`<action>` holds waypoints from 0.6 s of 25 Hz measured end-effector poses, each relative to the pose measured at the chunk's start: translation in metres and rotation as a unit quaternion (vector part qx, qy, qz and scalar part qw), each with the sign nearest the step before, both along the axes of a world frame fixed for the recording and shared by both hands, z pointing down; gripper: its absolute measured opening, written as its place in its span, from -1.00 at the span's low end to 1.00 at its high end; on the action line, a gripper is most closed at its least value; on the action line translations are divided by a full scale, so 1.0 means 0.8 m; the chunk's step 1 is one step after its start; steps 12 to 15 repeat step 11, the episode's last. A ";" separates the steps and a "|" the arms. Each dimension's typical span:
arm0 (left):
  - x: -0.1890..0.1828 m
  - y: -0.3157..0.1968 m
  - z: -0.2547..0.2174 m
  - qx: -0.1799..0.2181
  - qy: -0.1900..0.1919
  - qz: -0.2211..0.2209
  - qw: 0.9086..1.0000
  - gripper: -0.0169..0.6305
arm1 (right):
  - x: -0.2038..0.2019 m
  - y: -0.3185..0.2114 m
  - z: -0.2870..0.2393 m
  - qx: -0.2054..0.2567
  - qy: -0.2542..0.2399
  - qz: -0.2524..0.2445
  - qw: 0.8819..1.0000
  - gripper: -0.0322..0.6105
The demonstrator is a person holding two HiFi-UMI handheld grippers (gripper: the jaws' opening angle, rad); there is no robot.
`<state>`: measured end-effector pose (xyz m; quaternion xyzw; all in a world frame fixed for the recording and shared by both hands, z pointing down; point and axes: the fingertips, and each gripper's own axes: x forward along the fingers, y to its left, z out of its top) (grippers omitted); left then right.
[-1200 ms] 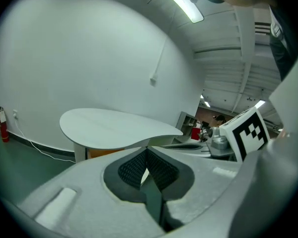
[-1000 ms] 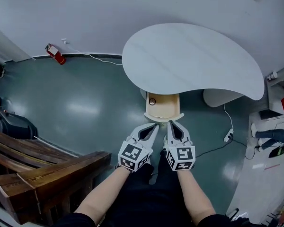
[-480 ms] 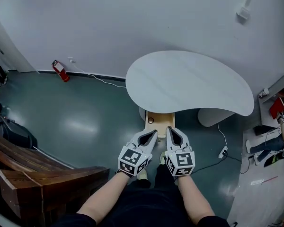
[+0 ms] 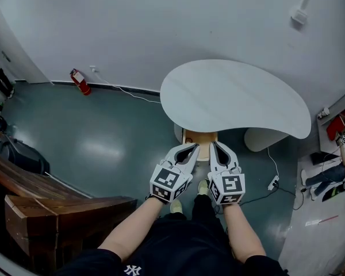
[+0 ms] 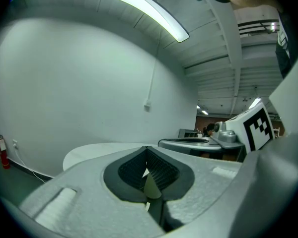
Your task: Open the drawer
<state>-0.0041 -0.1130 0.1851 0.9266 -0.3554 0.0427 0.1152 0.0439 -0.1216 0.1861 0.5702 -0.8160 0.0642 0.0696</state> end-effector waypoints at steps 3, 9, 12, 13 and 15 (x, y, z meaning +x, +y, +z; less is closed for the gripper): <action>-0.004 0.001 0.004 0.001 0.000 -0.001 1.000 -0.92 | -0.005 0.002 0.005 -0.001 0.002 -0.001 1.000 -0.85; 0.000 0.006 -0.001 0.005 -0.006 0.000 1.000 -0.92 | -0.003 0.009 0.000 -0.002 0.004 -0.002 1.000 -0.85; -0.001 0.010 -0.004 0.007 -0.007 0.000 1.000 -0.92 | -0.004 0.014 -0.002 -0.001 0.004 -0.001 1.000 -0.85; -0.001 0.010 -0.004 0.007 -0.007 0.000 1.000 -0.92 | -0.004 0.014 -0.002 -0.001 0.004 -0.001 1.000 -0.85; -0.001 0.010 -0.004 0.007 -0.007 0.000 1.000 -0.92 | -0.004 0.014 -0.002 -0.001 0.004 -0.001 1.000 -0.85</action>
